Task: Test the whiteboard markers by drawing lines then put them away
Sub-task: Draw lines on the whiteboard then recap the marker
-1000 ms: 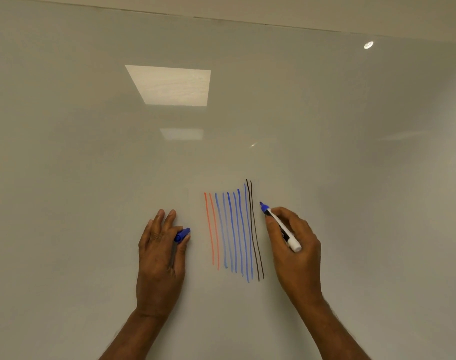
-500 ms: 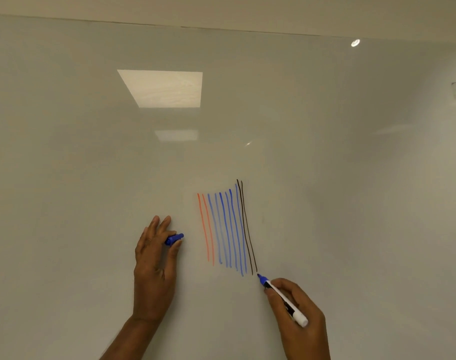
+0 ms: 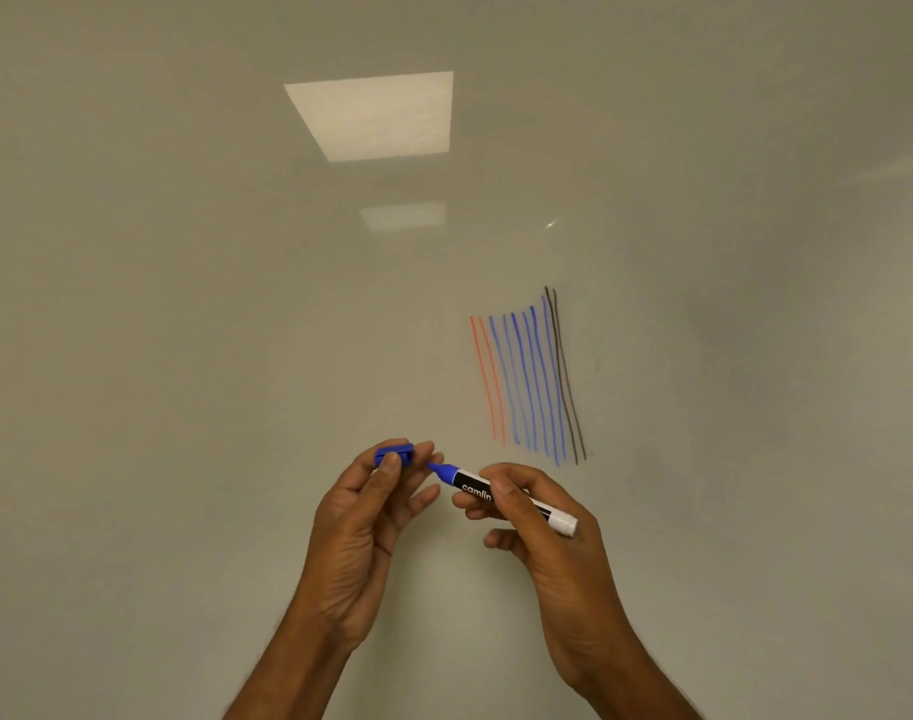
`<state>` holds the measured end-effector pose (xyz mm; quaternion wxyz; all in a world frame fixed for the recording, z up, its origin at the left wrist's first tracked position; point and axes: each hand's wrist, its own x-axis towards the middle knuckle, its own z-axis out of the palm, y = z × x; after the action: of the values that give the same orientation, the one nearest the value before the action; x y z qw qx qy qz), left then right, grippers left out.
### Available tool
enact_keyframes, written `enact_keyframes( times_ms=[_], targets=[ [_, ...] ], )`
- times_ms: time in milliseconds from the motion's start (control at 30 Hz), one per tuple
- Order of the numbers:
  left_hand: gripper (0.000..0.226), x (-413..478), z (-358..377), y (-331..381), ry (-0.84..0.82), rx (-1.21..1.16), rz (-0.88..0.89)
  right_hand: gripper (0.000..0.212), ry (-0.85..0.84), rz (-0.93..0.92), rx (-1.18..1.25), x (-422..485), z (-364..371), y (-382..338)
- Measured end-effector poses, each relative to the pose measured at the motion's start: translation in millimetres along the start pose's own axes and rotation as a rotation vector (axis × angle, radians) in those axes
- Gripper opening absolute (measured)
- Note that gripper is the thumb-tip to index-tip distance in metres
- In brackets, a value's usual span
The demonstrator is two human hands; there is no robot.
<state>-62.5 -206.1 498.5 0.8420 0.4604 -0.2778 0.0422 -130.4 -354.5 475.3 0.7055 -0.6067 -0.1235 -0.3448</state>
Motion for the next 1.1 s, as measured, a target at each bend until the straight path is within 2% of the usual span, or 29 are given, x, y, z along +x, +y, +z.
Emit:
enact_keyframes(
  times_ms=[167, 500, 700, 867, 1100],
  targets=[
    [0.037, -11.7, -14.6, 5.5, -0.003, -0.02, -0.057, 0.03, 0.014, 0.022, 0.013, -6.5, 21.1, 2.9],
    [0.028, -29.2, -31.2, 7.2, 0.008, -0.078, -0.135, 0.035, 0.008, 0.067, 0.028, -20.1, 41.5, 16.9],
    [0.027, -40.1, -40.1, 0.3, 0.035, -0.14, -0.193, 0.019, 0.014, 0.095, 0.054, -27.1, 44.3, 28.6],
    [0.03, -48.5, -50.9, -8.1, 0.084, -0.193, -0.224, 0.025, 0.023, 0.118, 0.082, -35.7, 52.0, 45.3],
    [0.032, -66.2, -83.0, -14.3, 0.163, -0.105, -0.272, 0.02, -0.025, 0.203, 0.062, -50.3, 67.9, 75.1]
  ],
)
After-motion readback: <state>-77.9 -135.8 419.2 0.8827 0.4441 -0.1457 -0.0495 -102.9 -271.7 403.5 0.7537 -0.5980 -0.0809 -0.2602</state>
